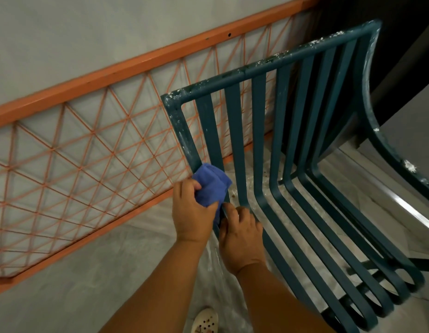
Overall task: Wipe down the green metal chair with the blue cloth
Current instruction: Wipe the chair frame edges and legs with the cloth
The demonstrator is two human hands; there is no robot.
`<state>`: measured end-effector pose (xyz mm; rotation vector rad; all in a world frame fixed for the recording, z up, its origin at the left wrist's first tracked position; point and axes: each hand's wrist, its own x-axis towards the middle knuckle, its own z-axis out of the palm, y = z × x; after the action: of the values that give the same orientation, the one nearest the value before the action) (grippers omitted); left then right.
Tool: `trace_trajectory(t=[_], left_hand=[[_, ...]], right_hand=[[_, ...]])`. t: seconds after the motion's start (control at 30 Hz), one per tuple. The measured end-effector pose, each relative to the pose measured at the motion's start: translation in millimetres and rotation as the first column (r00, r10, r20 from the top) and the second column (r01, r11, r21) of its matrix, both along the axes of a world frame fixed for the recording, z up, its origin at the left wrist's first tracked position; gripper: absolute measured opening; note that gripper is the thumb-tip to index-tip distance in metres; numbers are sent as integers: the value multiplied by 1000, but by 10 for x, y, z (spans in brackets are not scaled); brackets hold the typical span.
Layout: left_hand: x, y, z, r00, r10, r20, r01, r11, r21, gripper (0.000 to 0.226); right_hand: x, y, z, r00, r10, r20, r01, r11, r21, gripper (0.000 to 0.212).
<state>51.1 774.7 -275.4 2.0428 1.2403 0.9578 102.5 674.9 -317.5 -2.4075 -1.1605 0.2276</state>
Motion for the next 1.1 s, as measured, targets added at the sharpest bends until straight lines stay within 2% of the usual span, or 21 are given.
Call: trace_trajectory(t=[0.1, 0.23, 0.4, 0.5, 0.63, 0.73, 0.93, 1.03, 1.1], left_hand=[[73, 202, 151, 1000, -2, 15, 1, 999, 39, 36], [177, 509, 337, 990, 60, 125, -81, 983, 165, 30], [65, 196, 66, 996, 66, 66, -67, 998, 20, 37], [48, 224, 60, 992, 64, 107, -60, 998, -33, 35], [184, 572, 337, 968, 105, 229, -132, 985, 108, 32], [192, 660, 393, 970, 109, 217, -145, 977, 156, 30], [-10, 53, -31, 995, 44, 93, -36, 996, -81, 34], [-12, 72, -16, 996, 39, 80, -27, 989, -145, 32], [-9, 119, 16, 997, 31, 69, -19, 987, -161, 32]], right_hand=[[3, 12, -14, 1000, -9, 3, 9, 1000, -3, 37], [-2, 3, -34, 1000, -7, 4, 7, 1000, -5, 40], [-4, 3, -27, 1000, 3, 15, -3, 1000, -7, 38], [0, 9, -31, 1000, 1, 23, -1, 1000, -6, 38], [1, 6, -41, 1000, 8, 11, -7, 1000, -14, 41], [-4, 14, -48, 1000, 2, -2, -2, 1000, -21, 43], [-7, 23, -18, 1000, 28, -1, -28, 998, -51, 38], [32, 45, 20, 998, 52, -31, -54, 996, -65, 38], [63, 149, 67, 997, 30, -65, -30, 1000, -3, 37]])
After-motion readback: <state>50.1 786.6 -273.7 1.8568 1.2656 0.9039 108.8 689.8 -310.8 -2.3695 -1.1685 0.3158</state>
